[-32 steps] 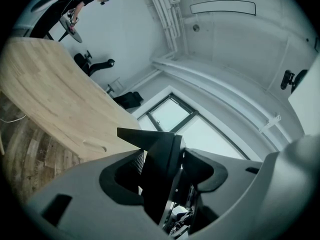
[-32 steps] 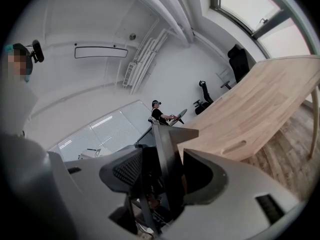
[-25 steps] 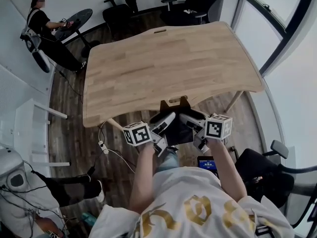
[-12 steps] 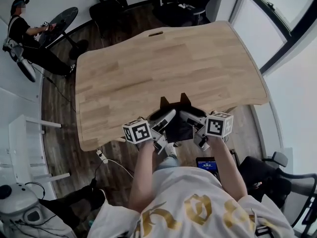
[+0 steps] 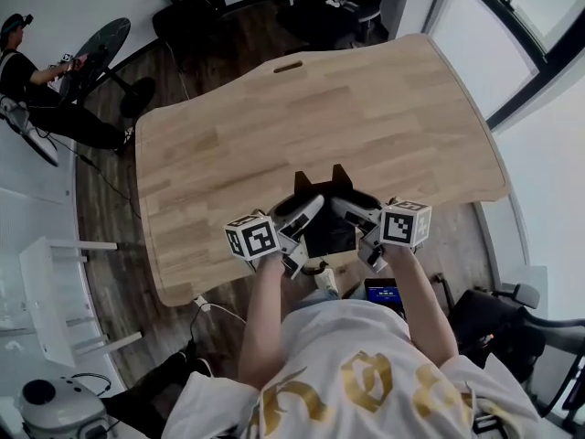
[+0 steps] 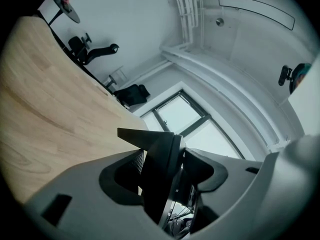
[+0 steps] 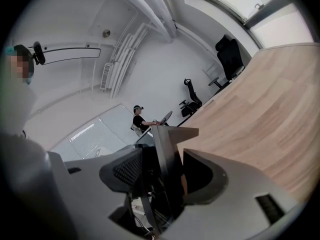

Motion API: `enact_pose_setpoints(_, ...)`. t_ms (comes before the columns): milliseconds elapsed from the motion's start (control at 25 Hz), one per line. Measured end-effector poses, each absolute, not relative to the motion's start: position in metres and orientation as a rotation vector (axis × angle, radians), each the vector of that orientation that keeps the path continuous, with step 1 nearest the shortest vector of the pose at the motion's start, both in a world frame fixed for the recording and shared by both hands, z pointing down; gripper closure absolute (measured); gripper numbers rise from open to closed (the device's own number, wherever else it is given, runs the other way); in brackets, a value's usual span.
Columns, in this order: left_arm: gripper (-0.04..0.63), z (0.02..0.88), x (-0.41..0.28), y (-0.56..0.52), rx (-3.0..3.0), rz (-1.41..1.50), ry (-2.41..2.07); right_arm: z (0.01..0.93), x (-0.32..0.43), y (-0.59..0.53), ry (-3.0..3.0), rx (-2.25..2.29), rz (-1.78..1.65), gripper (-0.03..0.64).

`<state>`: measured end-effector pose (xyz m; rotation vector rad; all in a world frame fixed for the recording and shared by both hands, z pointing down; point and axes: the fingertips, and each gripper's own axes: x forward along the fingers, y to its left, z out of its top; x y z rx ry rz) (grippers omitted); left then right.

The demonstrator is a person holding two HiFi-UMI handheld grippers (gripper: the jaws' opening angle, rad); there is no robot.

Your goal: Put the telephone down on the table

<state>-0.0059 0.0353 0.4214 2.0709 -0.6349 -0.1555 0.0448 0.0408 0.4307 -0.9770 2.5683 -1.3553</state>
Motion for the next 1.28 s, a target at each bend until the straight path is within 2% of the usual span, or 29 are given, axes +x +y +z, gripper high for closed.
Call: enact_pose_setpoints(1280,0.356,0.438,-0.015,-0.040,2.050,-0.162,-0.642,0.448,0.035,-0.035,2.582,-0.953,-1.399,0.379)
